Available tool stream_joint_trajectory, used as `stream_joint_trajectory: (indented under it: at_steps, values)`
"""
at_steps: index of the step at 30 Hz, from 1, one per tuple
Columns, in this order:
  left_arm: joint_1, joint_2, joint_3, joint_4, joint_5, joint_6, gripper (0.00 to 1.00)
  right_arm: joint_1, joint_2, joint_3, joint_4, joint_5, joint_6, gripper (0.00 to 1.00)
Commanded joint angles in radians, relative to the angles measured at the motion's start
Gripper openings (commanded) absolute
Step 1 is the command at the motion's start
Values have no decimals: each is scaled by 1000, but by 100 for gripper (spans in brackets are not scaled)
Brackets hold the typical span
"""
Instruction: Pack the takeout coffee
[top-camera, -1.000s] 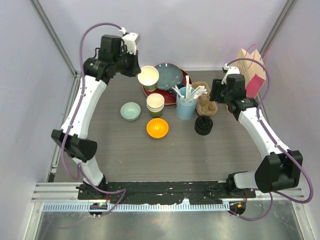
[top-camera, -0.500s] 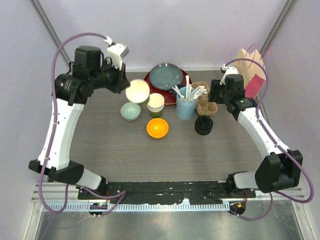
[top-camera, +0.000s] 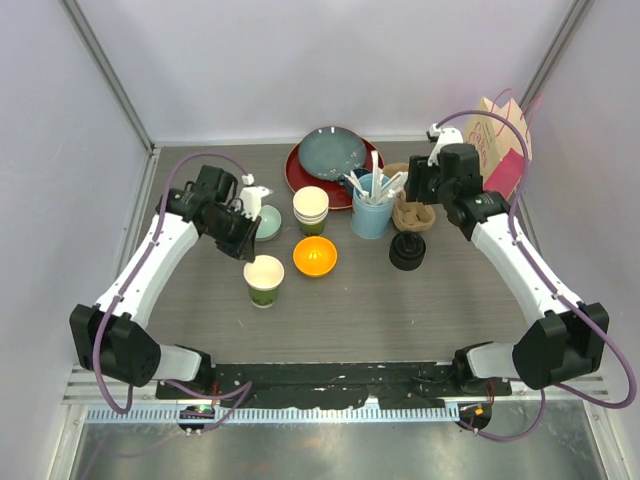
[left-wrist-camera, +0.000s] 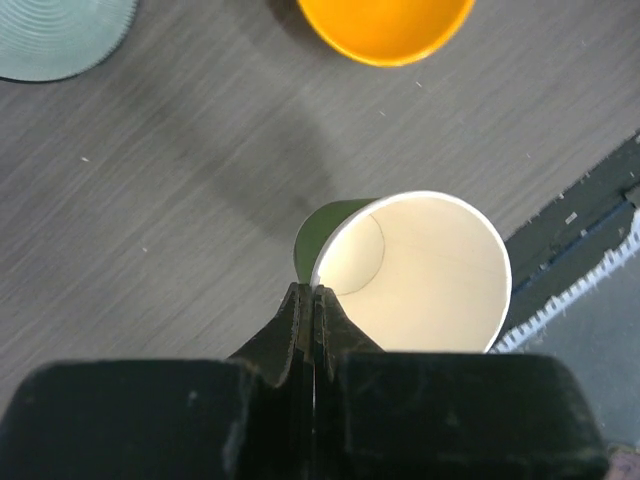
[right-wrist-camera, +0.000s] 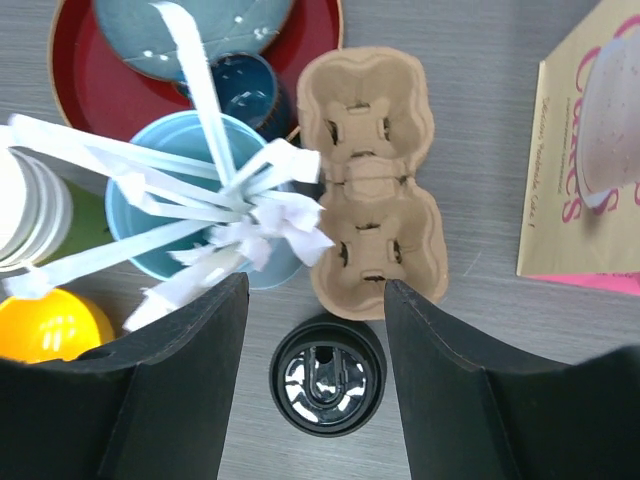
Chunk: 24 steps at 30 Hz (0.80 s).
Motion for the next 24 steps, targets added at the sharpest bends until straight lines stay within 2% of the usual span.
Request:
stream_joint_trajectory:
  at_steps: [1,9,13,17,18,19,22,24]
  values:
    - [63,-14,-72,207,39,36,0,41,-69,88,1,1,-40,62]
    - [88,-17,-204,410,21,68,0,161,-94,125,18,-45,-134,62]
    - [125,-6,-253,462,73,68,0,264,-55,175,22,-133,-206,62]
    - [154,-11,-270,487,105,50,1,336,62,272,-17,-192,-264,62]
    - [158,-17,-272,488,102,43,7,348,89,297,-33,-194,-286,62]
    - [160,-20,-272,485,102,42,25,360,121,345,-47,-195,-299,62]
    - [160,-37,-266,469,100,39,53,399,236,436,-111,-213,-344,62]
    - [161,-52,-244,433,99,33,58,425,314,475,-148,-223,-359,63]
